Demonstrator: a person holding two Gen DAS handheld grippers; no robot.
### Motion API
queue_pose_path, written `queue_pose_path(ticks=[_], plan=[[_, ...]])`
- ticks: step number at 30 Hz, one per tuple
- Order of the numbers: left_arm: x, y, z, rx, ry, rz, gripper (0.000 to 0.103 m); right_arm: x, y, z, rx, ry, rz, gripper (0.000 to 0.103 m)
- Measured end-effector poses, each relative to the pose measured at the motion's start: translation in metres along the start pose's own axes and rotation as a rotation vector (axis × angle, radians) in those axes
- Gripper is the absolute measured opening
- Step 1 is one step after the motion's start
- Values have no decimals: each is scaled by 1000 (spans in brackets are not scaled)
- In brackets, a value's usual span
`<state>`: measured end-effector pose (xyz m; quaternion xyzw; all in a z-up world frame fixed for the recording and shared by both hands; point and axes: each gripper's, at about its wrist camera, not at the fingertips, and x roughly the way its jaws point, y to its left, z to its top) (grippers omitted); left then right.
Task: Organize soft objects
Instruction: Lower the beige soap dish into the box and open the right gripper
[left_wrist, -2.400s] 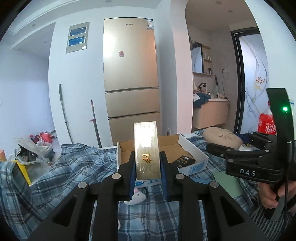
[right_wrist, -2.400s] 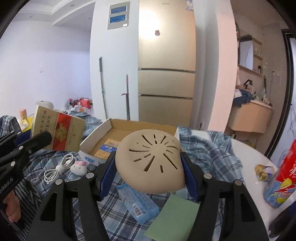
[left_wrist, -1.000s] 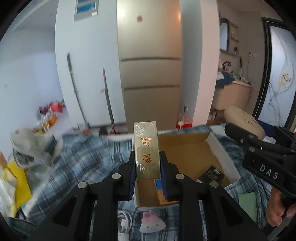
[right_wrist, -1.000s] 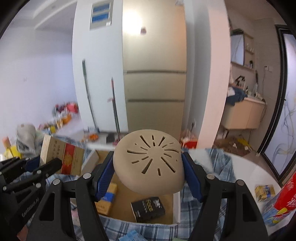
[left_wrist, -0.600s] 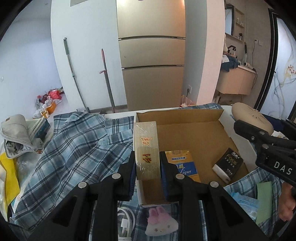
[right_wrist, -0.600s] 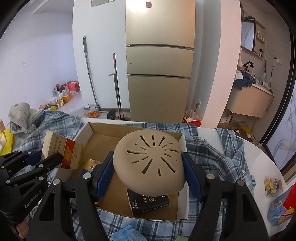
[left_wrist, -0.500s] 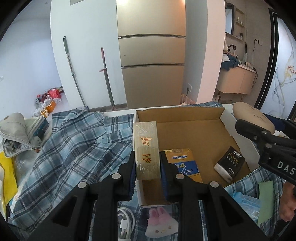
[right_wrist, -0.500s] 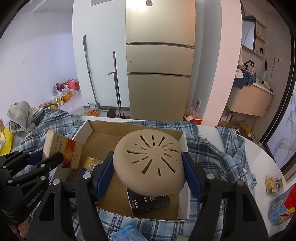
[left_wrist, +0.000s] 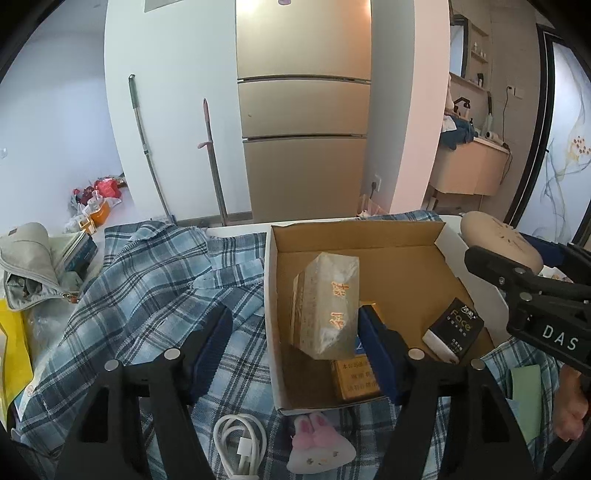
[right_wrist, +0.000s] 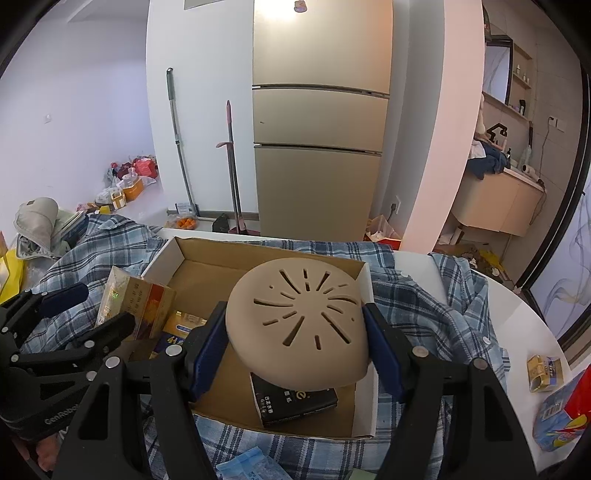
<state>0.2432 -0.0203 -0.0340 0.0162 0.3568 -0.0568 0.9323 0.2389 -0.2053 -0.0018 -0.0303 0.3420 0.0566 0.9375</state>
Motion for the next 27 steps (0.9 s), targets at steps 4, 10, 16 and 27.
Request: queue_pose_path(ticks=[4,10,16,27], plan=[[-2,1,1,-1,-9,-3,71,0,-2,0,5,2,1,69],[-11,3,4,-17,-37,-4,71,-1,-2,1,7,-2,4,69],[-14,8,5,-55,-43,-39,71,-1,1,0,2,3,12,69],[-30,9,8,-65,-114,-78,71,3,-2,-2,11,2,33,69]])
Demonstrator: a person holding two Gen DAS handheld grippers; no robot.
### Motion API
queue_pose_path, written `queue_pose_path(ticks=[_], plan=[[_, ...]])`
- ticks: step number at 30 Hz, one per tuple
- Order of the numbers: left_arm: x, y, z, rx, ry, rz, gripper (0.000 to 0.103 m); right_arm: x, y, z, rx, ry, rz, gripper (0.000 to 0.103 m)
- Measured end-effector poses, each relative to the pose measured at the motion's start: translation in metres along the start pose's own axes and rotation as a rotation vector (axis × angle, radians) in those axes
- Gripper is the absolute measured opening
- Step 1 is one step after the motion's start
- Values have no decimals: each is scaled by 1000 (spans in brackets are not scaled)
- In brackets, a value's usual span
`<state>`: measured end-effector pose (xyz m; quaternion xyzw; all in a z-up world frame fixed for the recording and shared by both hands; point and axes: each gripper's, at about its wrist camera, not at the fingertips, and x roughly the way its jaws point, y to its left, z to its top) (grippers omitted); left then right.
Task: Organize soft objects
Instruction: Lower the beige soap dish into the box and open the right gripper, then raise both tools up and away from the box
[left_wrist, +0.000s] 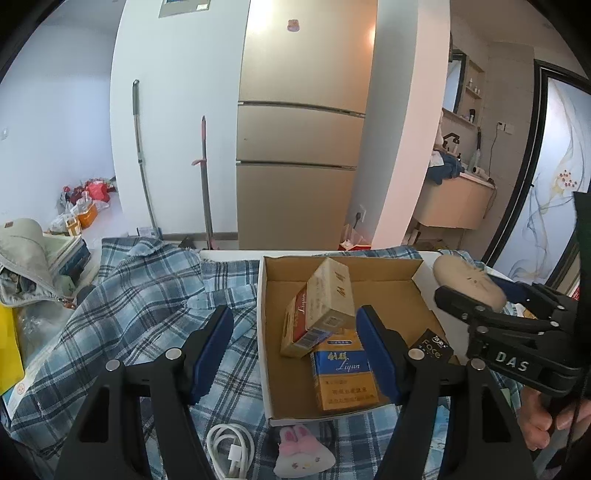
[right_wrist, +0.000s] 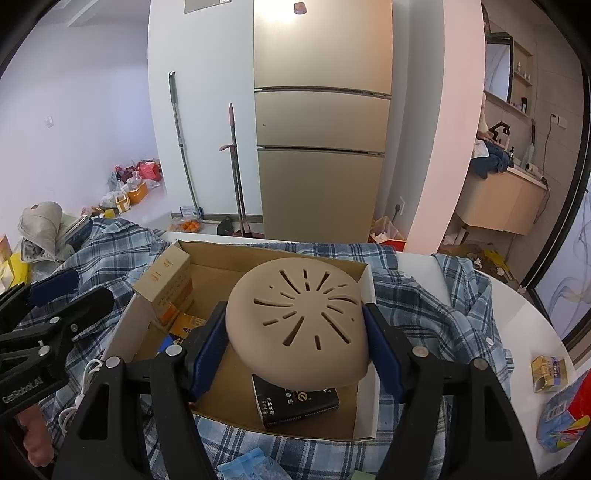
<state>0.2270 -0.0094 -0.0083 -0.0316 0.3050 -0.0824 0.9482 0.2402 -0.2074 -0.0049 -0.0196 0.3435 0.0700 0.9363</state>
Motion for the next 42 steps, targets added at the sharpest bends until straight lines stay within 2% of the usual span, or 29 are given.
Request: queue_pose_path(ticks=[4,5,6,11,16,23,25,28,30,33,39,42], plan=[[-3,-1,0,13,-14,18,75,5,-1,-2,11,22,14,69],[-2,0,1,8,-13,21,85,6,-2,-2,12,23,13,69],[-2,1,0,0,-16,26,89,6,-2,-2,13,22,10,69],[3,4,-1,-7,-1,37,89,15,2,-5,-5,42,28,69],[7,0,-4,29,-8,65,89,33,8,-12,-28,84,54,70],[15,2,-8,26,18,39,89,51,16,-23,-75,133,44,71],[16,0,-8,37,28,35,89,52,18,-25,-83,141,33,77],[13,-3,-7,56,4,55,89,54,21,-27,-91,155,34,80],[11,-2,-7,50,-3,50,89,53,20,-27,-90,150,31,82],[7,-2,-6,53,-24,59,89,47,16,-24,-69,117,22,92],[-15,-6,1,51,-91,51,89,16,2,-5,-2,38,26,93],[-39,-11,6,56,-156,44,89,-12,-3,9,10,-28,21,93]])
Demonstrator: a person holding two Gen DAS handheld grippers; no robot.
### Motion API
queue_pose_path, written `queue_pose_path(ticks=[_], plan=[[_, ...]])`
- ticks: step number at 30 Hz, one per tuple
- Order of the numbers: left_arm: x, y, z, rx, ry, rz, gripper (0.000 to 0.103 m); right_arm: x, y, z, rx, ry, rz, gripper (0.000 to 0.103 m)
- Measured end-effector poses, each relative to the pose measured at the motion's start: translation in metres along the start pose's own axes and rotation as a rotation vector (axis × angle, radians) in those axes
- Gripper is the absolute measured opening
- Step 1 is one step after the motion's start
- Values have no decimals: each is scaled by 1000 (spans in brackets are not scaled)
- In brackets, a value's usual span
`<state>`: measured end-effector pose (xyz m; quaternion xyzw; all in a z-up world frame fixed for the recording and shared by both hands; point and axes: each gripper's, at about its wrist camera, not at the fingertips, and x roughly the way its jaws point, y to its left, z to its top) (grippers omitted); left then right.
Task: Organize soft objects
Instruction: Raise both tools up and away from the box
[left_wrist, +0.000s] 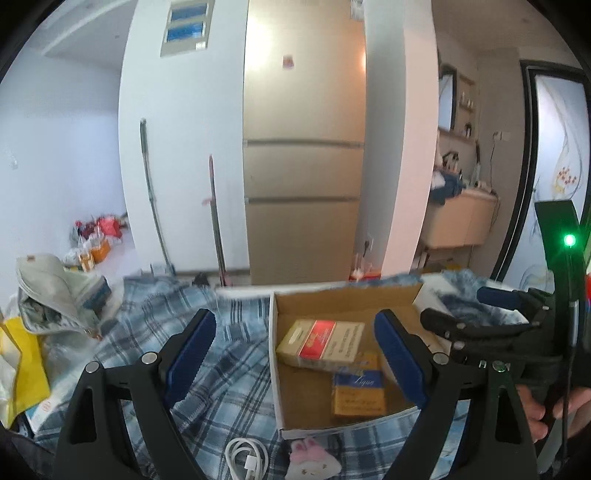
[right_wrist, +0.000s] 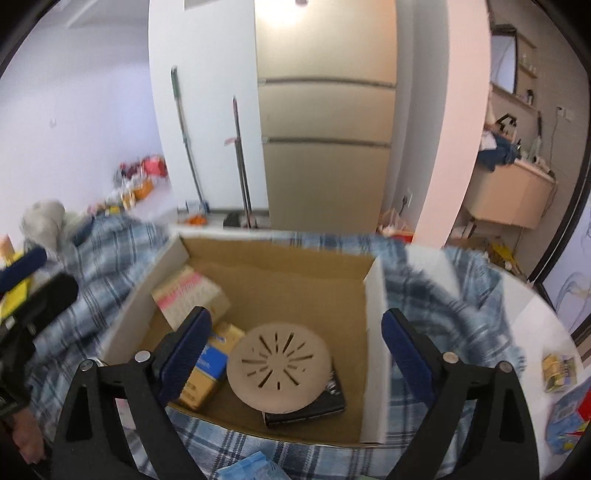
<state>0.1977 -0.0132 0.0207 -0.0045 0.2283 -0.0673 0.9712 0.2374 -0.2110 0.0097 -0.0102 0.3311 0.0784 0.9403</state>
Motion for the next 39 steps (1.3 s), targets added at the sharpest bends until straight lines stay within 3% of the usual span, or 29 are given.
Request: queue_pose_path(ticks=[3,8,10,11,14,20,24,29,32,39], plan=[[-30,-6,11,29,-76,20,89,-32,-2,11,-9,-71,3,97],[-79,-12,22,50,-156,-6,90,-90,-2,10,-38,-209,0,102],[-101,-14,23,56,-196,-5,95,-109,-2,6,-35,-250,-4,102],[-110,-15,22,55,-216,-6,103,-119,-2,3,-26,-274,-10,102],[-138,-15,18,35,-292,10,103,-141,-6,-5,11,-330,-45,102],[-165,-13,8,52,-282,-41,103,-178,2,-18,-13,-411,-31,102],[-179,-13,-3,89,-315,-35,103,-191,10,-26,-30,-435,-23,102],[-189,-7,-16,67,-324,-65,103,-194,19,-45,-45,-462,-22,102],[-190,-2,-28,43,-346,-41,103,-188,22,-53,-57,-441,-7,102],[-163,7,-46,76,-291,-11,103,-162,17,-67,-33,-370,3,102]])
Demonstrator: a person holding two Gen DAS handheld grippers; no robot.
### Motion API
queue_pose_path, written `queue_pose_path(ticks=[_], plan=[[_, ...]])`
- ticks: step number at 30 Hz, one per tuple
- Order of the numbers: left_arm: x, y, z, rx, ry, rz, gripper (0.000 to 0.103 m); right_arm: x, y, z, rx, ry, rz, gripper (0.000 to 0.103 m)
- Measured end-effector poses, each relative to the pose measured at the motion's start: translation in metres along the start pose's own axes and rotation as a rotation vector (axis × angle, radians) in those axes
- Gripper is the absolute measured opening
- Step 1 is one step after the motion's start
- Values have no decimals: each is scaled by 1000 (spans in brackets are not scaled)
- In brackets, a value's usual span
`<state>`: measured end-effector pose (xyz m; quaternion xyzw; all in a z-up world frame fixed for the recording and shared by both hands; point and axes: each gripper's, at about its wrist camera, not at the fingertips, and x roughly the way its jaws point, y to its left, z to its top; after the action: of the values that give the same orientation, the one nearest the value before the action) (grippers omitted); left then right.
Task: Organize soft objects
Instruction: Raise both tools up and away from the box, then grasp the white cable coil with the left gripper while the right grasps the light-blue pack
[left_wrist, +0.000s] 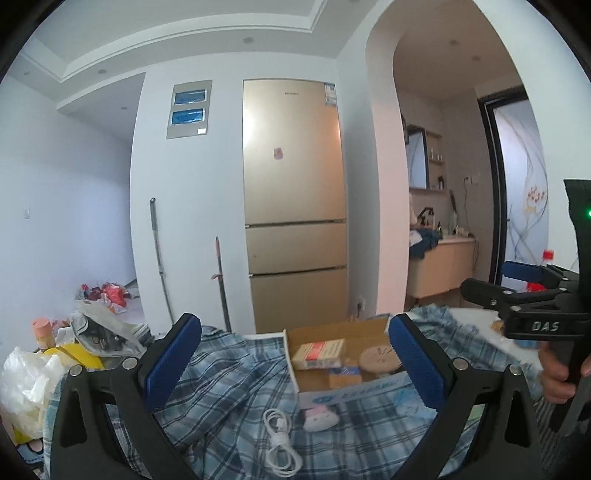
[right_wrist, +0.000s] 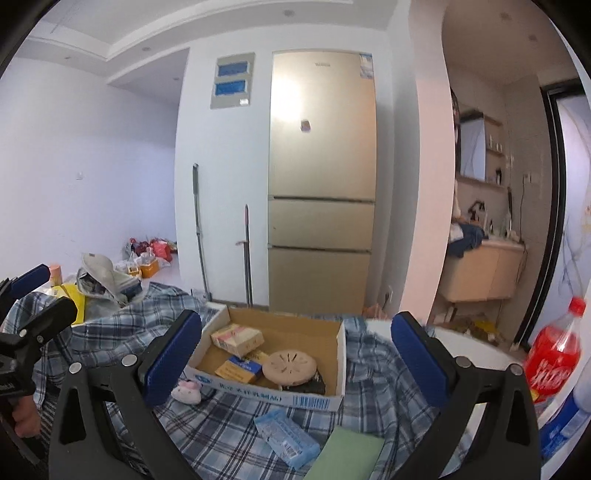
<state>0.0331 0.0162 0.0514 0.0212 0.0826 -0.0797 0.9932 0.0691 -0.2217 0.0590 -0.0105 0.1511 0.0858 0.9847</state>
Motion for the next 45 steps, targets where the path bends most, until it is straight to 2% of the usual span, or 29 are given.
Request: queue_pose_path(ticks=[5,11,13,14,16,17,18,19,20,21,23,28,32,36,39,40,41,42,43,45], plan=[[14,10,-20,-32,34,-1,103,20,-2,-18,-4,61,7,102],[38,7,-45,-17,153,-9,103,39,-1,-38,-28,150,52,101],[40,5,-48,-5,169,-11,103,47,-4,-43,-19,194,65,86],[39,3,-49,-1,168,-11,100,53,-5,-44,-15,221,69,82],[38,3,-51,3,173,-17,92,63,-7,-49,-2,277,70,63],[40,3,-52,1,187,-23,83,68,-9,-52,6,303,59,59],[44,3,-54,-2,212,-18,70,74,-9,-56,10,346,34,54],[47,3,-55,-5,227,-16,64,79,-10,-60,8,388,14,42],[51,4,-57,-13,251,-20,55,83,-11,-65,19,418,31,35],[56,6,-59,-24,276,-26,51,86,-10,-68,24,443,41,32],[59,10,-60,-47,299,-31,51,91,-6,-73,0,491,28,31],[62,16,-63,-77,328,-30,51,97,-5,-82,7,552,82,20],[65,11,-65,-56,347,-26,51,112,-4,-95,9,640,90,18],[66,10,-66,-46,354,-28,51,111,-2,-98,-12,635,84,18],[67,10,-66,-46,359,-30,51,105,-4,-92,5,604,112,18],[67,10,-67,-46,361,-29,51,104,-5,-89,10,591,117,22],[68,10,-67,-46,366,-24,58,103,-7,-86,12,575,114,28],[69,10,-68,-44,372,-14,75,102,-9,-84,14,562,104,55],[70,10,-68,-42,377,4,82,102,-11,-83,21,550,95,79],[69,8,-68,-30,373,20,85,101,-13,-81,27,546,75,80]])
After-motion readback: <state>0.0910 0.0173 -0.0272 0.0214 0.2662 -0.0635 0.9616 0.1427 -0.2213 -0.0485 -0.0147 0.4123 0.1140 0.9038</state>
